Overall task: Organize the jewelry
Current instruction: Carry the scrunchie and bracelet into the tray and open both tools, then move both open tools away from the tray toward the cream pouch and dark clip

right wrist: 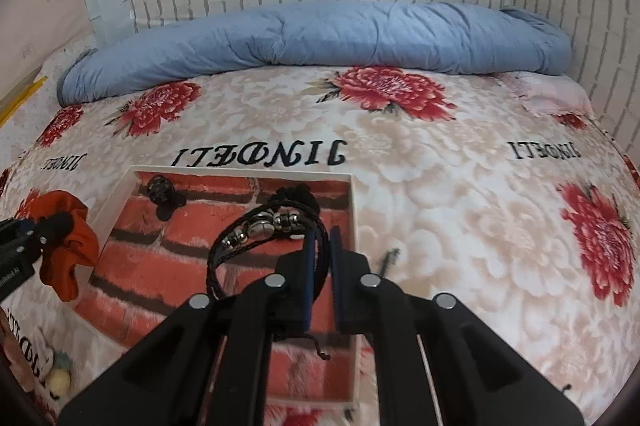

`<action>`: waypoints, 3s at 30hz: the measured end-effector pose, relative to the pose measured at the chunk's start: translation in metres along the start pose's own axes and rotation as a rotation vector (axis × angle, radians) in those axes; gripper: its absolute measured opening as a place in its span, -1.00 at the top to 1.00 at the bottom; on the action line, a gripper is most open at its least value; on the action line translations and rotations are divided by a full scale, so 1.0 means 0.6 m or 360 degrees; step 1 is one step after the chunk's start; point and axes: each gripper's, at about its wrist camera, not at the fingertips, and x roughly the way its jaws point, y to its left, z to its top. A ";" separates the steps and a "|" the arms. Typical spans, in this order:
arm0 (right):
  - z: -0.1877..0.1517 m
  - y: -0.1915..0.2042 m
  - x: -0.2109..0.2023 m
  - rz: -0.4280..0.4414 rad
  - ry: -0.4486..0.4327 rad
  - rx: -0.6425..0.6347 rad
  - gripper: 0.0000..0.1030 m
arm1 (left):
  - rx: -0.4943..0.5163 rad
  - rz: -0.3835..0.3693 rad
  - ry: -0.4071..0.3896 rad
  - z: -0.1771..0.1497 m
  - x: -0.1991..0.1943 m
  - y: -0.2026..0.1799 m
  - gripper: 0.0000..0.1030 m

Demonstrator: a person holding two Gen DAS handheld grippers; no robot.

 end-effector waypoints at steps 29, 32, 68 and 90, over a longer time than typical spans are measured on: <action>-0.006 0.023 0.220 -0.0058 0.0340 0.0038 0.85 | -0.0027 0.0088 0.0292 0.027 0.222 0.034 0.43; -0.004 0.025 0.215 -0.0053 0.0338 0.0020 0.84 | -0.0024 0.0109 0.0291 0.027 0.220 0.034 0.33; -0.011 -0.047 -0.115 -0.0047 -0.0003 0.0053 -0.48 | -0.0122 0.0178 -0.0062 -0.010 -0.155 0.094 -0.90; -0.154 -0.045 -0.127 -0.0055 0.0036 0.0078 -0.48 | -0.0184 0.0243 -0.0001 -0.159 -0.166 0.133 -0.90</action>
